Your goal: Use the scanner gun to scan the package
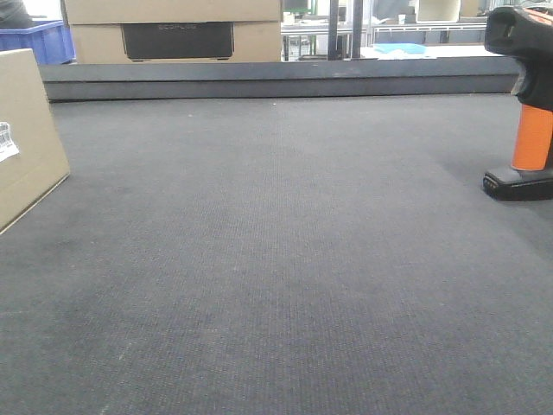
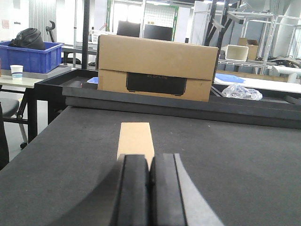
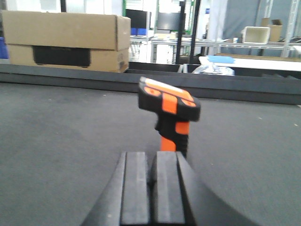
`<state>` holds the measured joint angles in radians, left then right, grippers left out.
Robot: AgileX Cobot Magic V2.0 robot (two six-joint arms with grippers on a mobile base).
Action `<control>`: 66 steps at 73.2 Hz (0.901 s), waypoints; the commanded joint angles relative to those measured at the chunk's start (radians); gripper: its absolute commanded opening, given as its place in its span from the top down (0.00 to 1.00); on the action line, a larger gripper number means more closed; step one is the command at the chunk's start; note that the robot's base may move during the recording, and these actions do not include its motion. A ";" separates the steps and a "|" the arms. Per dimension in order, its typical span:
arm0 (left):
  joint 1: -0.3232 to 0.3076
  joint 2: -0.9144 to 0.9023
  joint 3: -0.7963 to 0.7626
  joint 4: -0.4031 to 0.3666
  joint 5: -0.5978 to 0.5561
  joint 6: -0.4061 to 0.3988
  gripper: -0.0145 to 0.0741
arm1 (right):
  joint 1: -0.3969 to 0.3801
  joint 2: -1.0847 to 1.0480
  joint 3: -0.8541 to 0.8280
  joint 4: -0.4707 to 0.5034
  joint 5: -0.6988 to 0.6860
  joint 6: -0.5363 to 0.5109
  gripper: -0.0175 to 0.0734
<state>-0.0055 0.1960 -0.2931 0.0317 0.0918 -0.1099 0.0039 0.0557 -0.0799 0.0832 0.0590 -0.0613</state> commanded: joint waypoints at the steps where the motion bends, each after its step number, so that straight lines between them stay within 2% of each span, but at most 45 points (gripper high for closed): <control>1: 0.001 -0.003 0.001 0.001 -0.012 -0.006 0.96 | -0.027 -0.038 0.052 0.028 -0.034 -0.017 0.99; 13: 0.001 -0.003 0.001 0.001 -0.012 -0.006 0.96 | -0.086 -0.056 0.080 0.035 -0.017 -0.004 0.99; 21: 0.001 -0.003 0.001 0.001 -0.012 -0.006 0.96 | -0.093 -0.056 0.080 0.020 -0.016 0.080 0.99; 30: 0.001 -0.003 0.001 0.001 -0.012 -0.006 0.96 | -0.091 -0.056 0.080 -0.008 -0.019 0.080 0.99; 66: 0.001 -0.003 0.001 0.001 -0.012 -0.006 0.96 | -0.091 -0.056 0.080 -0.007 -0.021 0.080 0.99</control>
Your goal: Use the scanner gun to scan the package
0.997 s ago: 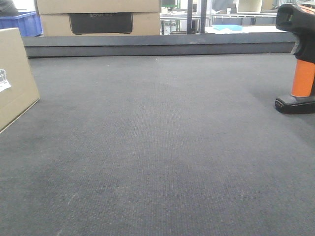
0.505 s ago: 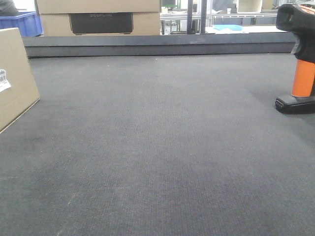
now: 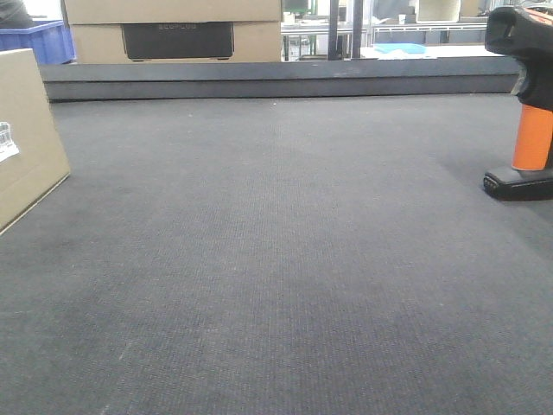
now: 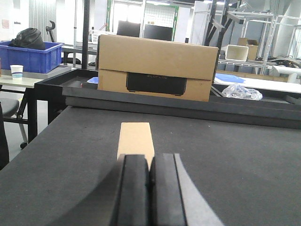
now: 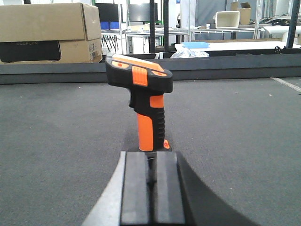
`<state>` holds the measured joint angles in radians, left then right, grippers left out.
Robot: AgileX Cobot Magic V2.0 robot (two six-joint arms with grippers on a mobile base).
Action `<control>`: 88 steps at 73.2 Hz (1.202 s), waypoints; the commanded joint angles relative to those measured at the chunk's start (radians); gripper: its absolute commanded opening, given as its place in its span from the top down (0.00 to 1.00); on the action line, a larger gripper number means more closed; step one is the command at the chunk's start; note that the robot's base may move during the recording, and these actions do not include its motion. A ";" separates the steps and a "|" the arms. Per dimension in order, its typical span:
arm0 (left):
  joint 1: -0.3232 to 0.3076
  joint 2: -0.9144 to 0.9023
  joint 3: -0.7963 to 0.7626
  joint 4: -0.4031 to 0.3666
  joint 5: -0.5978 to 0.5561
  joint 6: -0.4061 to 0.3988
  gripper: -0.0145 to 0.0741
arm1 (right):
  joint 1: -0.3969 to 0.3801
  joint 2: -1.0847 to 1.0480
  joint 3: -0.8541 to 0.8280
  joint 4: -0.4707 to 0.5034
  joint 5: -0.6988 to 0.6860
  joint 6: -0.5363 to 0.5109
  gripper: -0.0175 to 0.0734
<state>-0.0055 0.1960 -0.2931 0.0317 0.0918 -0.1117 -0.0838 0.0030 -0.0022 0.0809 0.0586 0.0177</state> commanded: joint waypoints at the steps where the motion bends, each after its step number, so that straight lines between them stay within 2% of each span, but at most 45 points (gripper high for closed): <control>1: 0.001 -0.003 0.001 0.001 -0.012 -0.004 0.96 | -0.003 -0.003 0.002 -0.005 -0.021 0.001 0.99; 48: 0.001 -0.012 0.018 0.001 -0.014 -0.003 0.96 | -0.003 -0.003 0.002 -0.005 -0.021 0.001 0.99; 56: 0.001 -0.037 0.114 0.008 -0.113 0.058 0.96 | -0.003 -0.003 0.002 -0.005 -0.021 0.001 0.99; 61: 0.001 -0.054 0.186 0.000 -0.189 0.058 0.96 | -0.003 -0.003 0.002 -0.005 -0.021 0.001 0.99; 66: 0.002 -0.068 0.234 0.000 -0.214 0.058 0.96 | -0.003 -0.003 0.002 -0.005 -0.021 0.001 0.99; 77: 0.013 -0.115 0.293 -0.006 -0.220 0.058 0.96 | -0.003 -0.003 0.002 -0.005 -0.021 0.001 0.99; 81: 0.018 -0.150 0.293 -0.006 -0.141 0.058 0.96 | -0.003 -0.003 0.002 -0.005 -0.021 0.001 0.99; 88: 0.019 -0.196 0.293 -0.006 -0.092 0.058 0.96 | -0.003 -0.003 0.002 -0.005 -0.021 0.001 0.99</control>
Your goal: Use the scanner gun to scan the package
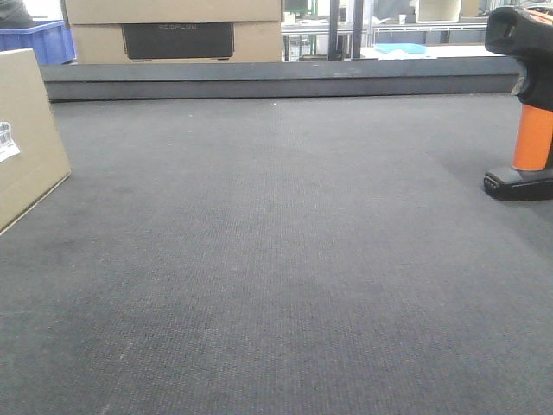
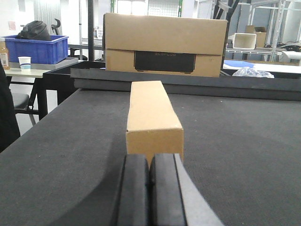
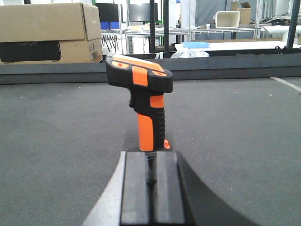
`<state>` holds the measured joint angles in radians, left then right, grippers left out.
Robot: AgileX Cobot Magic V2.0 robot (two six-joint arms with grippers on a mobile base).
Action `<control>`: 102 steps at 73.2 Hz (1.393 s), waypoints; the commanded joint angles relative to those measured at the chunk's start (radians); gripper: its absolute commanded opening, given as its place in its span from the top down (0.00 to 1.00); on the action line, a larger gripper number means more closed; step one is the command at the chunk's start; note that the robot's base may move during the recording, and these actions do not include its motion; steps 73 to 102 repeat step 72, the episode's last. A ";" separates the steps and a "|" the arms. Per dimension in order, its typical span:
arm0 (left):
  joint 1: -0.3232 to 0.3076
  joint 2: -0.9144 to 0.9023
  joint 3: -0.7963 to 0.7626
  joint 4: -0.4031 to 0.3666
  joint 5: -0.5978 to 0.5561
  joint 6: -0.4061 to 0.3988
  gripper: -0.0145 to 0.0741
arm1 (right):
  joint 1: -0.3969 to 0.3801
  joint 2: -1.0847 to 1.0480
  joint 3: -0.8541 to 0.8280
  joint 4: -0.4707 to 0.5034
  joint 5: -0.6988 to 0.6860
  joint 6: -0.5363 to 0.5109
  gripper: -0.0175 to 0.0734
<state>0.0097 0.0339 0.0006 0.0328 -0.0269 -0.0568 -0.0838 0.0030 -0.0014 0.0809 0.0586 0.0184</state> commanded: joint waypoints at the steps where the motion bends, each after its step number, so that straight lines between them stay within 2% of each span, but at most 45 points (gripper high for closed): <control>1: 0.003 -0.034 -0.001 -0.007 0.027 0.004 0.96 | -0.003 -0.003 0.001 -0.005 -0.021 0.000 0.99; 102: 0.003 -0.034 -0.001 -0.007 0.017 0.004 0.96 | -0.003 -0.003 0.001 -0.005 -0.021 0.000 0.99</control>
